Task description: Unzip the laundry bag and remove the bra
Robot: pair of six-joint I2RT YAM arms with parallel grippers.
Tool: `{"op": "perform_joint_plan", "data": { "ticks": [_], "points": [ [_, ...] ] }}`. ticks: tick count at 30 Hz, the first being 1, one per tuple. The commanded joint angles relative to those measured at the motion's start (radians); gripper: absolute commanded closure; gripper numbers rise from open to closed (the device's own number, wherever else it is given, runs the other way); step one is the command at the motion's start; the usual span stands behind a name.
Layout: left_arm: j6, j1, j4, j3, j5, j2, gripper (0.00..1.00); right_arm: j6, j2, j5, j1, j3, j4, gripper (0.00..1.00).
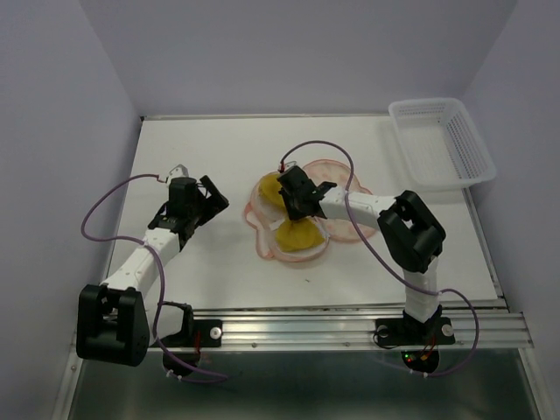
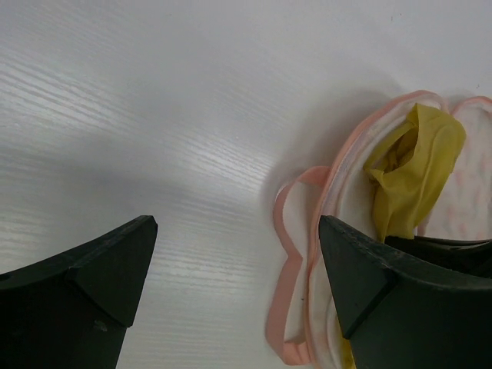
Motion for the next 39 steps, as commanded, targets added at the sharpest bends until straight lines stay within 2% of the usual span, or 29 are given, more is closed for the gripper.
{"op": "perform_joint_plan", "data": {
  "ticks": [1,7,15,20,26,28,32,36,39],
  "points": [
    [0.012,0.005,0.026,0.031,-0.022,-0.027,0.01,0.008,-0.037,0.051,0.008,0.047,-0.007,0.88],
    [0.015,0.005,0.039,0.030,-0.014,-0.007,0.01,-0.027,-0.147,0.042,0.017,0.053,0.018,0.99],
    [0.015,0.004,0.068,0.037,-0.001,0.029,0.01,-0.097,-0.301,0.161,-0.006,0.064,0.035,0.99],
    [0.029,0.005,0.072,0.063,0.030,0.059,0.01,-0.185,-0.359,0.203,-0.160,0.113,0.047,0.99],
    [0.037,0.005,0.075,0.085,0.048,0.108,0.01,-0.347,-0.349,0.325,-0.479,0.225,0.110,0.99],
    [0.041,0.005,0.072,0.091,0.047,0.124,0.01,-0.424,-0.329,0.341,-0.577,0.237,0.194,0.99],
    [0.050,0.005,0.071,0.102,0.058,0.153,0.01,-0.571,-0.272,0.371,-0.691,0.279,0.361,0.99],
    [0.049,0.004,0.071,0.109,0.062,0.180,0.01,-0.663,-0.194,0.437,-0.763,0.332,0.395,0.96],
    [0.052,0.004,0.071,0.116,0.067,0.197,0.01,-0.670,-0.171,0.463,-0.774,0.297,0.400,0.91]
  ]
}}
